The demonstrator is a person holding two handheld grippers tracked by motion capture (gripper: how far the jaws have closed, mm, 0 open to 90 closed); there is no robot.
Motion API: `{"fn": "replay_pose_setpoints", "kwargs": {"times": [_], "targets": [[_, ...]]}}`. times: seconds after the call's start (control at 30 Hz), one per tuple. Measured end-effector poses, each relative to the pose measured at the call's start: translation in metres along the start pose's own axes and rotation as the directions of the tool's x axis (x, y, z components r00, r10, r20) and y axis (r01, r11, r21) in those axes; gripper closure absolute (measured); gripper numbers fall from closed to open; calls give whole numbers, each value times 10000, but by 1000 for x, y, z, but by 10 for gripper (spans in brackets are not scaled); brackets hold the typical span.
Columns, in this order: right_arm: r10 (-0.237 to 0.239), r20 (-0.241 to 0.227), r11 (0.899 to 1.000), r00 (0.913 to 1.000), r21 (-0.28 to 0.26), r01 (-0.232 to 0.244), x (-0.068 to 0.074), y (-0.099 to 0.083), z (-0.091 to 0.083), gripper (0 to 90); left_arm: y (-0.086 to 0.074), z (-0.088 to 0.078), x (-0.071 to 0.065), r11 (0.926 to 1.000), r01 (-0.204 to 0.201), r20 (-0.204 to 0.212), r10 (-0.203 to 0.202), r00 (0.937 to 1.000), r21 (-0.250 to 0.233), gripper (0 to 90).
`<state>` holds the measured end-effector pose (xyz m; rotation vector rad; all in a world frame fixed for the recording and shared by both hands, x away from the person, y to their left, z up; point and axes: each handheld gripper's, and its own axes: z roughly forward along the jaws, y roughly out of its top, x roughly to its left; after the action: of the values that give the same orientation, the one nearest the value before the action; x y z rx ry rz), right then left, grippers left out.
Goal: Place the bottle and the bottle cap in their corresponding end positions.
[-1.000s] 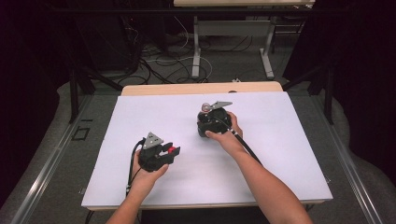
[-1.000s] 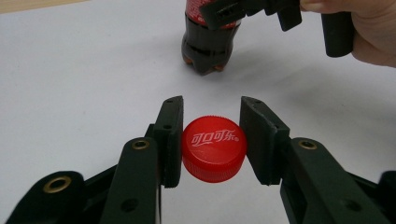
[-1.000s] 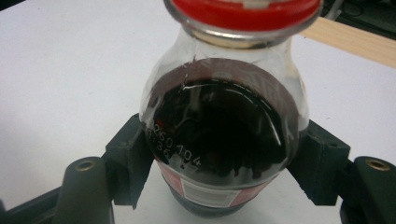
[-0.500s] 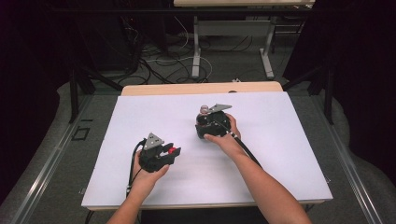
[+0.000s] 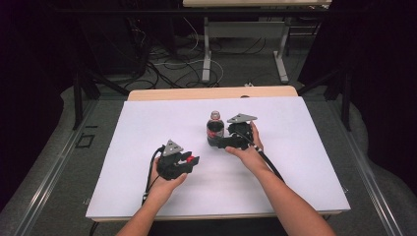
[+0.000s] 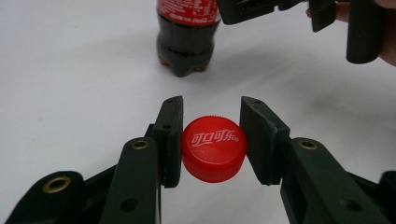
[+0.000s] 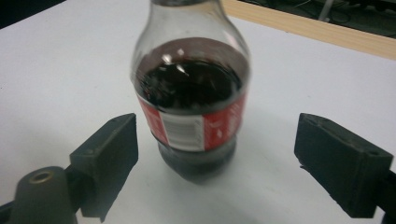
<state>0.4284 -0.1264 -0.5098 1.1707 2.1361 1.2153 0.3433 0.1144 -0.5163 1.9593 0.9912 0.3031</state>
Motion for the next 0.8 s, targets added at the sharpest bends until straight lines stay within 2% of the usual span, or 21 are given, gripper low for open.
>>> {"fn": "replay_pose_setpoints", "kwargs": {"times": [0.17,0.3,0.37,0.43,0.47,0.6,0.73,0.8], "targets": [[310,205,9994,9993,-163,-306,-9,-9,-21,57,1,26,-9,9998,-118,346,111,9993,184,612],[143,498,9991,9987,-416,-122,-14,-18,-39,17,1,43,-17,9987,-387,579,368,9976,321,611],[147,584,9994,9982,-332,-127,-16,-23,-48,0,0,50,-21,9983,-360,696,328,9970,448,611],[265,558,9993,9981,-274,-250,-18,-28,-57,0,0,55,-23,9970,-570,693,534,9962,516,611],[271,610,9992,9978,-298,-253,-19,-31,-61,0,-1,58,-25,9971,-505,780,460,9959,561,612],[150,708,9992,9974,-368,-124,-20,-42,-76,0,-3,69,-31,9934,-777,805,709,9942,844,611],[146,916,9981,9957,-611,-90,-21,-52,-90,0,-8,76,-37,9840,-1255,870,1151,9895,1262,611],[213,885,9976,9958,-683,-153,-22,-56,-95,0,-11,79,-39,9818,-1353,784,1256,9890,1336,611]]}}
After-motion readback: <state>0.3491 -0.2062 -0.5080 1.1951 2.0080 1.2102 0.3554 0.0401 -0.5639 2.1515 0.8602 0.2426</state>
